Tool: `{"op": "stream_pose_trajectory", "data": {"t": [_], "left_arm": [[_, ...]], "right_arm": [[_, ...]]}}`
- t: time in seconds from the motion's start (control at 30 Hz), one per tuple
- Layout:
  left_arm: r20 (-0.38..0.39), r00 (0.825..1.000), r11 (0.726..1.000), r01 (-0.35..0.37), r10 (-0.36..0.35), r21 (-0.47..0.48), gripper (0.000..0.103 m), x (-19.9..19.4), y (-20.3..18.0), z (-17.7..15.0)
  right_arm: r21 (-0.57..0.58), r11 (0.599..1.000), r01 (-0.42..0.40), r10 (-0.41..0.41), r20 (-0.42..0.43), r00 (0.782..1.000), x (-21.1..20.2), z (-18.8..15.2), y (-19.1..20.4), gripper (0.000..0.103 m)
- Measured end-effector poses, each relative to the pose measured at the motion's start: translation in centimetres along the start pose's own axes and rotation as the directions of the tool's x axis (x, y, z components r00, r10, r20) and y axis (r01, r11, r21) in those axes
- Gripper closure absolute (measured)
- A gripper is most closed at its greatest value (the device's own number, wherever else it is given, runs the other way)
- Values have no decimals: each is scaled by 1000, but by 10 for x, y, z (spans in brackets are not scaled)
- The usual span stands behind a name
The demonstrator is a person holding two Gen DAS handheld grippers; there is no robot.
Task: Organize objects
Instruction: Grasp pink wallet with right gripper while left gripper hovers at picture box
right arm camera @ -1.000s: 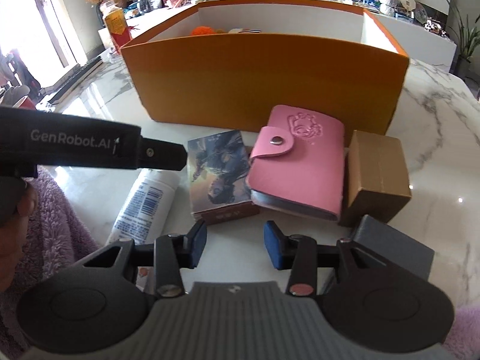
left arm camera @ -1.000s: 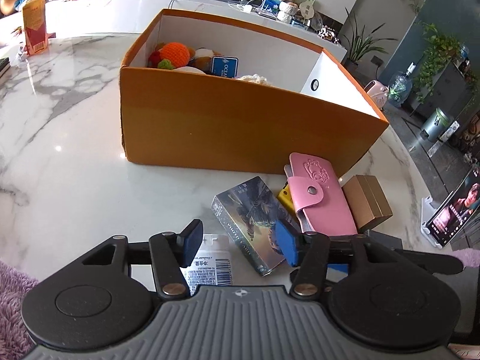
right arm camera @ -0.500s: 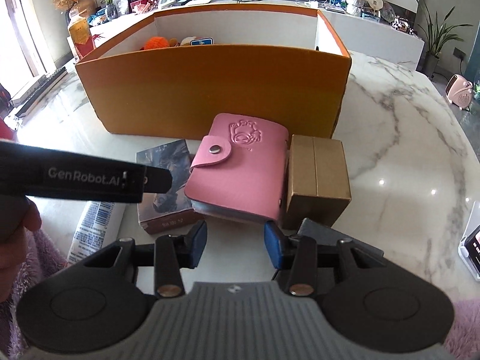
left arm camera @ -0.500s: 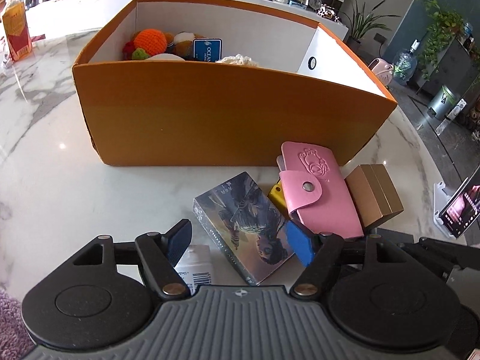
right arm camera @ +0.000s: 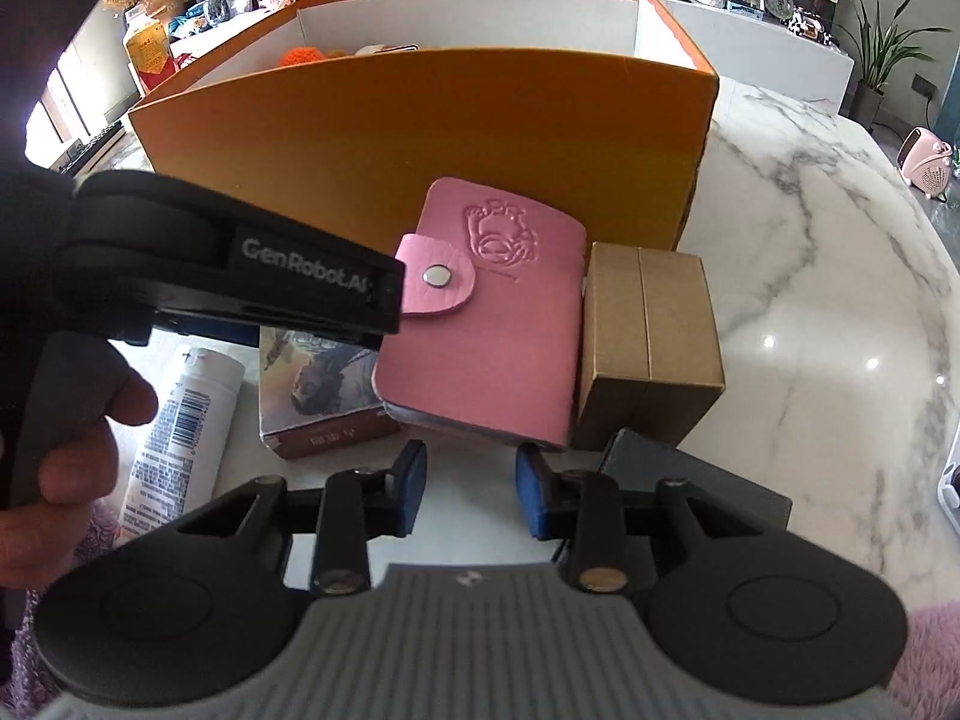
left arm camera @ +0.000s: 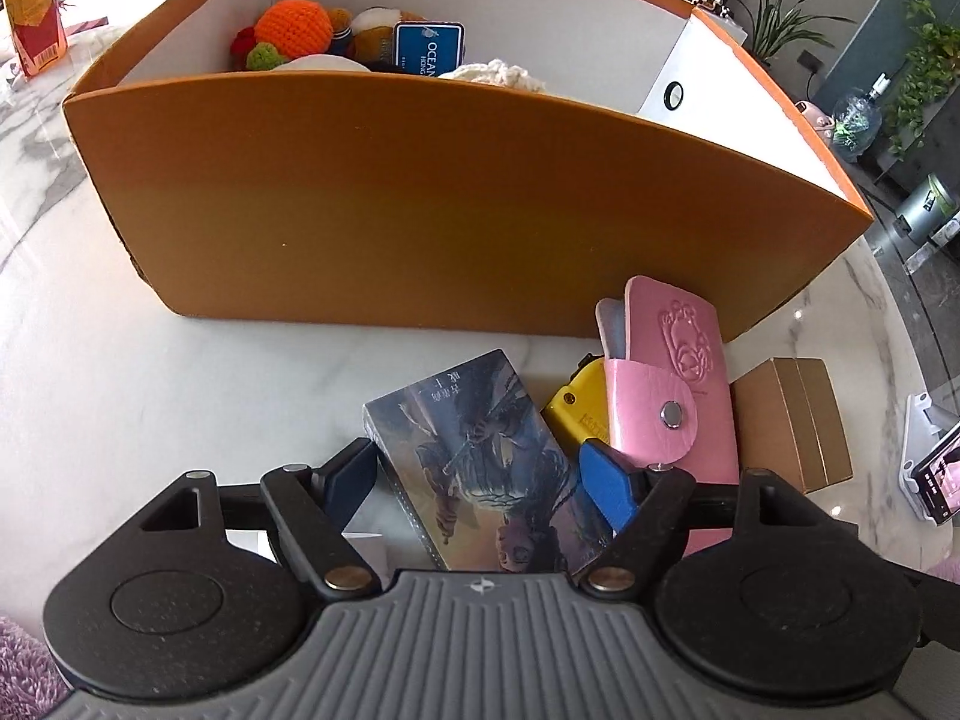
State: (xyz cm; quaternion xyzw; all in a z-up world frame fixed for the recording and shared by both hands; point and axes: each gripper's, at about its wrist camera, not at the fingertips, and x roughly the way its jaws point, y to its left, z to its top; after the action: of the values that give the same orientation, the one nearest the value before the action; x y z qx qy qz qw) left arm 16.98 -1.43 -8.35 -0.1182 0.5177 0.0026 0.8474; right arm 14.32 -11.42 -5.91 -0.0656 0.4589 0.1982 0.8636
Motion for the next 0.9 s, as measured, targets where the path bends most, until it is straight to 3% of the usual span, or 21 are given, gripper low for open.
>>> {"op": "stream_pose_trajectory", "data": {"t": [0.2, 0.33, 0.47, 0.6, 0.7, 0.8, 0.9], "left_arm": [[-16, 1000, 1000, 15, -15, 19, 23, -3, 10, 1], [-31, 999, 999, 32, -31, 19, 27, -6, 20, 2], [-29, 999, 999, 40, -39, 21, 30, -12, 29, 1], [-13, 998, 998, 56, -56, 21, 31, -23, 36, -1], [1, 997, 997, 71, -71, 22, 31, -31, 37, -3], [12, 996, 996, 89, -89, 27, 31, -37, 38, 0], [23, 994, 994, 105, -106, 21, 32, -45, 42, 3]], "right_arm": [[-51, 998, 31, -30, 25, 999, -9, -3, 9, 63], [-162, 980, 113, -105, 61, 993, -18, -6, 29, 62], [-272, 942, 198, -181, 84, 980, -19, -12, 49, 60], [-352, 895, 276, -242, 138, 960, -26, -18, 63, 47], [-408, 855, 320, -265, 186, 946, -31, -19, 75, 46], [-432, 841, 325, -274, 177, 945, -24, -15, 79, 46], [-484, 797, 362, -311, 186, 932, -6, -7, 86, 46]]}}
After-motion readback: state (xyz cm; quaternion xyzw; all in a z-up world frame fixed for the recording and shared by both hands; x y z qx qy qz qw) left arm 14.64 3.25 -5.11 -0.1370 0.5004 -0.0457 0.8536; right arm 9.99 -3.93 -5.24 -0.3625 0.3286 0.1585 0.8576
